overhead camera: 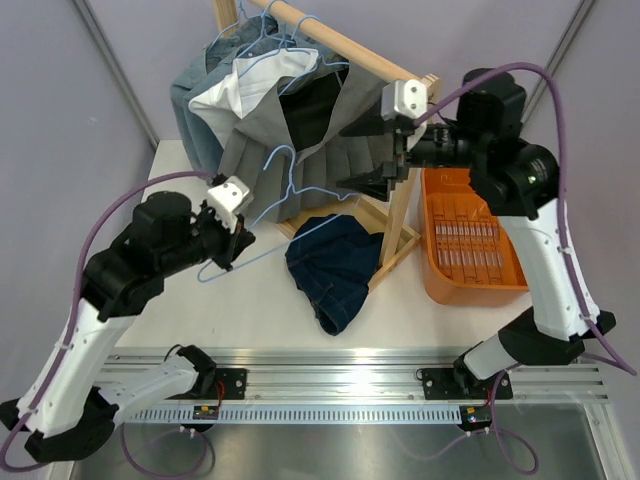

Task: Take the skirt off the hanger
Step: Place the hanger at the clothesline.

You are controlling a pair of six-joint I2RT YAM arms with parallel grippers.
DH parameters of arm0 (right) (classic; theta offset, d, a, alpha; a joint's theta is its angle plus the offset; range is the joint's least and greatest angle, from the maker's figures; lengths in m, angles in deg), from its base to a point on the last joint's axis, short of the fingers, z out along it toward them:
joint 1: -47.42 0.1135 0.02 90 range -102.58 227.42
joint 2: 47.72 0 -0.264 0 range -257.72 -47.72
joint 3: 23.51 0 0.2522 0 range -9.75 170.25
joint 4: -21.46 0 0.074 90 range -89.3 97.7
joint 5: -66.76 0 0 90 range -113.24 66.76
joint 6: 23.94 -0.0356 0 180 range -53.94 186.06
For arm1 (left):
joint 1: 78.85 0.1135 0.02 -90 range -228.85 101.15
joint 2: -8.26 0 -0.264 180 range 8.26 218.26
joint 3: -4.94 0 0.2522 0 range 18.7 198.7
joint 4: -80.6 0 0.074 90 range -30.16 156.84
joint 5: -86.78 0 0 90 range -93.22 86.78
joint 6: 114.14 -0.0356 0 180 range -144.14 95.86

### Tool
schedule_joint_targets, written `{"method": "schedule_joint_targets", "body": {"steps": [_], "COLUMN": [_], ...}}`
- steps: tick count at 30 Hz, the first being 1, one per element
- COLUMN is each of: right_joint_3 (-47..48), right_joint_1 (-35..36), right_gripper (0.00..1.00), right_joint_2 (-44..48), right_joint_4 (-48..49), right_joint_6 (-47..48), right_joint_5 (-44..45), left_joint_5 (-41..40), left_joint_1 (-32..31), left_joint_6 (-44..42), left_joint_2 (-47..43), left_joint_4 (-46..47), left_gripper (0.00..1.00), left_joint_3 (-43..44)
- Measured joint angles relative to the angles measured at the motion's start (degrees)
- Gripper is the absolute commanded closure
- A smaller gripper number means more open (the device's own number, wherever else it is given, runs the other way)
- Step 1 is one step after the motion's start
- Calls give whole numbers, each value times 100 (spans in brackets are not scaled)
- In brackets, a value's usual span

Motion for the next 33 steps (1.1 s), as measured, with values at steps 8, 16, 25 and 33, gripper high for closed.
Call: {"method": "schedule_joint_targets", "body": {"steps": [8,16,25,33], "right_joint_3": [-48,-396,-1137,-1600], "right_joint_1": [-1113,-2111,-2590,-2717], "right_gripper": [15,14,14,14], "right_joint_2": [741,1327,1641,1779], "right_joint_4": [1023,2352,3193,3563], "right_joint_6": [-1008,-2330,-3241,-3622], "right_joint_5": [133,94,76,46], "left_joint_5": [-101,232,302,278], "left_joint_1": [0,-59,-455,-540], "left_joint_6": [-328,-435,-455,-511], "left_joint_2": [1460,2702,3976,4603], "left_joint_4": [603,1244,1593,1714], "left_gripper": [100,100,100,100], "left_joint_3": [866,1786,2994,3681]}}
